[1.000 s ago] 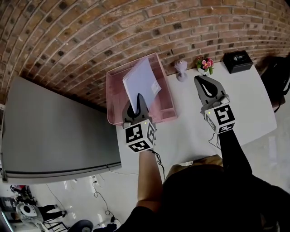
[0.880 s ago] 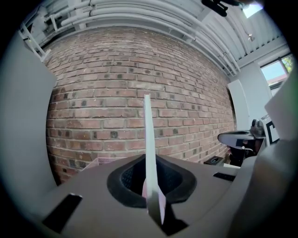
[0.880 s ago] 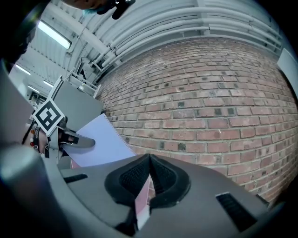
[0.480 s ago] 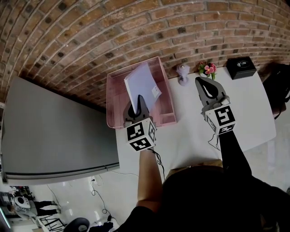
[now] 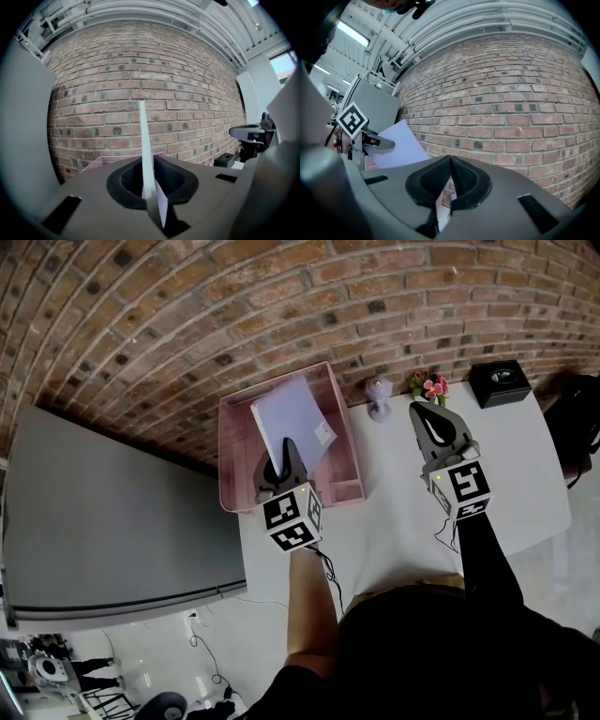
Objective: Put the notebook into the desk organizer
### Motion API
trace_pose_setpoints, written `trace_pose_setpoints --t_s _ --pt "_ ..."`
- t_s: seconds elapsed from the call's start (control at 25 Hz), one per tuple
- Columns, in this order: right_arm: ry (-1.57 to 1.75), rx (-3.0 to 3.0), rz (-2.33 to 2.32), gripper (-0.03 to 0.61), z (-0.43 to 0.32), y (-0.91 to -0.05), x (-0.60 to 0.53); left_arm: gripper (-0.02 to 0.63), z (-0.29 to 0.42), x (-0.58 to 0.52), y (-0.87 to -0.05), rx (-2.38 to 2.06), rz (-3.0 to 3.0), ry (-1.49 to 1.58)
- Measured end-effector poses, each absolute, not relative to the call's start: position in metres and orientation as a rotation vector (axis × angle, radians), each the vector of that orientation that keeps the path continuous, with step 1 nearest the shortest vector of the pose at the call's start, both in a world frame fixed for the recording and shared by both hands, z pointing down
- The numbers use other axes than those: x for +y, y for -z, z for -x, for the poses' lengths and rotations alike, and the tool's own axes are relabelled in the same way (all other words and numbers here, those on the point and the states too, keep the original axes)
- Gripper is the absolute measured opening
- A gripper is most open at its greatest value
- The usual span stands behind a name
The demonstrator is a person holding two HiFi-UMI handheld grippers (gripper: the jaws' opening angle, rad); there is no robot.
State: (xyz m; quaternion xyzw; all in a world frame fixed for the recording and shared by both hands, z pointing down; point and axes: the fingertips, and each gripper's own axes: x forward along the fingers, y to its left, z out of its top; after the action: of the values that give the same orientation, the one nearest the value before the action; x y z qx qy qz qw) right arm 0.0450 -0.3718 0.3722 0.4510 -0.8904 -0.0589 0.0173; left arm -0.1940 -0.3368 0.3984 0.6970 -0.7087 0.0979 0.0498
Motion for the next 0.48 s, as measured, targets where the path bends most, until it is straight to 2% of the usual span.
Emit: trace_pose_setpoints --t_s 0.48 --pt "0.175 -2.758 -1.399 0.021 -0.043 -0.374 -0.38 0.052 0.195 -0.352 -0.399 -2.148 -2.134 -0.315"
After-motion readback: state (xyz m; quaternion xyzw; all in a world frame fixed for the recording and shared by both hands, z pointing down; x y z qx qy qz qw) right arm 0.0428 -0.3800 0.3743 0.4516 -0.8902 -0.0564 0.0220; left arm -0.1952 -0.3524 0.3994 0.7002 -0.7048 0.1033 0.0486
